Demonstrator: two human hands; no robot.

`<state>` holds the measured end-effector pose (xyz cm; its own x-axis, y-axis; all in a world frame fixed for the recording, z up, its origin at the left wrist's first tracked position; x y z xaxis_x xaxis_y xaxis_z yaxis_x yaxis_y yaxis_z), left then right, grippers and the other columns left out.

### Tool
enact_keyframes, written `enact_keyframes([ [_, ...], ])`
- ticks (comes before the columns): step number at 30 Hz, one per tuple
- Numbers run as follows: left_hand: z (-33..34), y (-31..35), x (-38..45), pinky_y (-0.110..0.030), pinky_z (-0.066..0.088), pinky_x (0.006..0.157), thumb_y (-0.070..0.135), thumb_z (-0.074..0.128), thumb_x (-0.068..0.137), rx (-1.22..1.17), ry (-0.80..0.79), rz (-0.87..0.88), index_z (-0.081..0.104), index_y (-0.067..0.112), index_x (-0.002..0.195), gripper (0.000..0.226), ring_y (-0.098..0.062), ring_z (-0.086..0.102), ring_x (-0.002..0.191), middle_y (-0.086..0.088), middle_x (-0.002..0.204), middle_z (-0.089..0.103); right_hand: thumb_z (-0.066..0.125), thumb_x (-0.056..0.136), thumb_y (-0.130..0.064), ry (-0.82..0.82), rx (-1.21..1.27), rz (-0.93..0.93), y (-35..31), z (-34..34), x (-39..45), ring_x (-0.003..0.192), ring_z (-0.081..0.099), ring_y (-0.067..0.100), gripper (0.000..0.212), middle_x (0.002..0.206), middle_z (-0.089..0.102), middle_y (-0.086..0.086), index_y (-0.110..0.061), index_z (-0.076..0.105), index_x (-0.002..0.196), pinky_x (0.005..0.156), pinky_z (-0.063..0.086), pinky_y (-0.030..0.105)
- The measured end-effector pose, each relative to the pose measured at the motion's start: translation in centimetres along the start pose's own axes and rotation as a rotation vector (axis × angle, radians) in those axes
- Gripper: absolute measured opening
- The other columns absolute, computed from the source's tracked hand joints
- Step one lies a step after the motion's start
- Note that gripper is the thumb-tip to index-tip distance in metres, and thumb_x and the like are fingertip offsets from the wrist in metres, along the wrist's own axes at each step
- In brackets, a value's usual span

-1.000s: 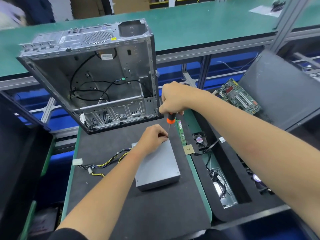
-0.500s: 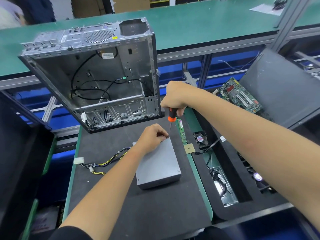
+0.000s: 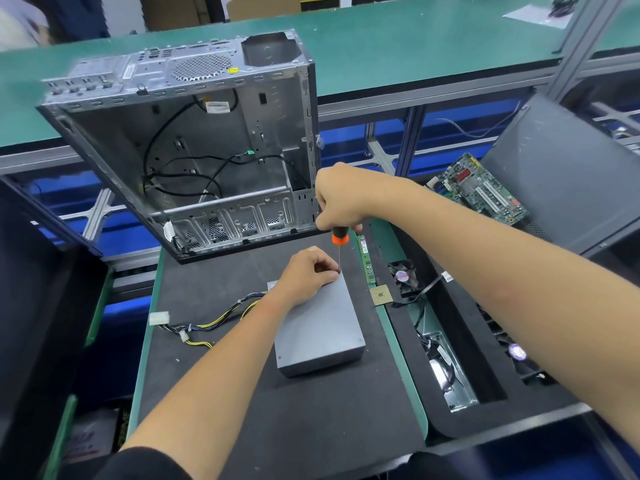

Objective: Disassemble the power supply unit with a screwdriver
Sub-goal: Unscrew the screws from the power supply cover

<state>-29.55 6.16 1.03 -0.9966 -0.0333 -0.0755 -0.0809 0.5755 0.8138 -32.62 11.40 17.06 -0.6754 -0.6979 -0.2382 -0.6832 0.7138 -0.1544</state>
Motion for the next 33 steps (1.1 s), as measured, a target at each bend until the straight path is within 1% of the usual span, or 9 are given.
enact_keyframes([
  [6, 0.1, 0.1, 0.1, -0.004, 0.039, 0.067, 0.003, 0.07, 0.081, -0.011, 0.02, 0.02, 0.069, 0.014, 0.078, 0.012, -0.008, 0.055, 0.077, -0.005, 0.093, 0.063, 0.061, 0.076, -0.012, -0.076, -0.066, -0.058, -1.3, 0.9, -0.1, 0.044, 0.048, 0.021, 0.028, 0.05, 0.058, 0.012, -0.009, 0.041, 0.057, 0.044, 0.039, 0.024],
  [10, 0.2, 0.1, 0.1, -0.003, 0.038, 0.065, 0.001, 0.069, 0.08, -0.016, 0.017, 0.02, 0.068, 0.012, 0.077, 0.012, -0.002, 0.053, 0.072, -0.003, 0.091, 0.06, 0.064, 0.076, -0.007, -0.239, -0.123, -0.123, -2.0, 1.5, 0.0, 0.064, 0.059, 0.021, 0.008, 0.082, 0.072, 0.016, 0.0, 0.066, 0.078, 0.054, 0.045, 0.028],
  [13, 0.4, -0.1, 0.2, -0.003, 0.038, 0.063, 0.003, 0.069, 0.081, -0.008, 0.0, 0.01, 0.067, 0.014, 0.077, 0.012, -0.003, 0.05, 0.068, 0.0, 0.089, 0.058, 0.063, 0.075, -0.004, -0.309, -0.13, -0.11, -1.6, 1.5, -0.2, 0.072, 0.058, 0.021, 0.013, 0.092, 0.072, 0.015, -0.005, 0.07, 0.086, 0.058, 0.043, 0.029],
  [15, 0.5, -0.2, 0.4, -0.004, 0.038, 0.062, 0.004, 0.069, 0.082, -0.002, -0.014, 0.009, 0.066, 0.016, 0.076, 0.014, -0.003, 0.048, 0.067, 0.002, 0.088, 0.057, 0.06, 0.078, -0.01, -0.284, -0.1, -0.102, -1.5, 1.3, -0.2, 0.068, 0.061, 0.024, 0.005, 0.088, 0.071, 0.017, -0.008, 0.064, 0.08, 0.057, 0.045, 0.029],
  [18, 0.5, -0.1, 0.5, -0.006, 0.036, 0.062, 0.005, 0.069, 0.081, 0.025, -0.028, 0.021, 0.064, 0.018, 0.075, 0.015, -0.004, 0.047, 0.065, 0.002, 0.088, 0.057, 0.045, 0.092, -0.026, -0.22, -0.155, -0.042, -1.6, 1.2, -0.1, 0.047, 0.06, 0.022, 0.023, 0.076, 0.064, 0.012, -0.01, 0.054, 0.078, 0.047, 0.043, 0.025],
  [21, 0.5, -0.1, 0.5, -0.005, 0.036, 0.062, 0.005, 0.068, 0.082, 0.038, -0.025, 0.015, 0.064, 0.018, 0.075, 0.015, -0.004, 0.047, 0.066, 0.003, 0.087, 0.056, 0.043, 0.094, -0.015, -0.165, -0.336, 0.012, -1.7, 1.2, 0.3, 0.047, 0.046, 0.016, 0.025, 0.063, 0.053, 0.005, -0.012, 0.052, 0.071, 0.045, 0.034, 0.026],
  [25, 0.6, -0.3, 0.5, -0.005, 0.036, 0.063, 0.005, 0.068, 0.082, 0.028, -0.021, 0.002, 0.064, 0.017, 0.075, 0.015, -0.003, 0.048, 0.067, 0.004, 0.087, 0.055, 0.047, 0.091, -0.015, -0.22, -0.297, -0.012, -1.6, 1.4, 0.4, 0.044, 0.053, 0.019, 0.024, 0.051, 0.057, 0.007, -0.006, 0.055, 0.07, 0.043, 0.038, 0.023],
  [29, 0.6, -0.5, 0.5, -0.006, 0.037, 0.062, 0.007, 0.067, 0.083, 0.025, -0.024, -0.02, 0.064, 0.019, 0.077, 0.014, -0.003, 0.048, 0.066, 0.01, 0.084, 0.053, 0.054, 0.088, -0.016, -0.233, -0.322, -0.088, -1.3, 1.3, 0.3, 0.063, 0.053, 0.024, 0.016, 0.076, 0.066, 0.013, -0.007, 0.059, 0.077, 0.056, 0.042, 0.03],
  [33, 0.6, -0.7, 0.6, -0.007, 0.037, 0.061, 0.008, 0.068, 0.083, 0.018, -0.018, -0.031, 0.064, 0.019, 0.077, 0.013, -0.002, 0.048, 0.065, 0.011, 0.083, 0.054, 0.067, 0.081, -0.009, -0.223, -0.242, -0.225, -1.7, 0.6, -0.2, 0.085, 0.059, 0.017, 0.009, 0.094, 0.067, -0.002, -0.014, 0.067, 0.087, 0.07, 0.05, 0.029],
])
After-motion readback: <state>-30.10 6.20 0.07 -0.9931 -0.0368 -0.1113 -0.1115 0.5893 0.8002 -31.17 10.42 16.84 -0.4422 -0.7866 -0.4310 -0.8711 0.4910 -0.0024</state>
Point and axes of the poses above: each hand's wrist, its own x-axis towards the middle knuckle, its own z-axis out of the palm, y = z × x, the point moved 9 cm from there along x, towards the middle knuckle
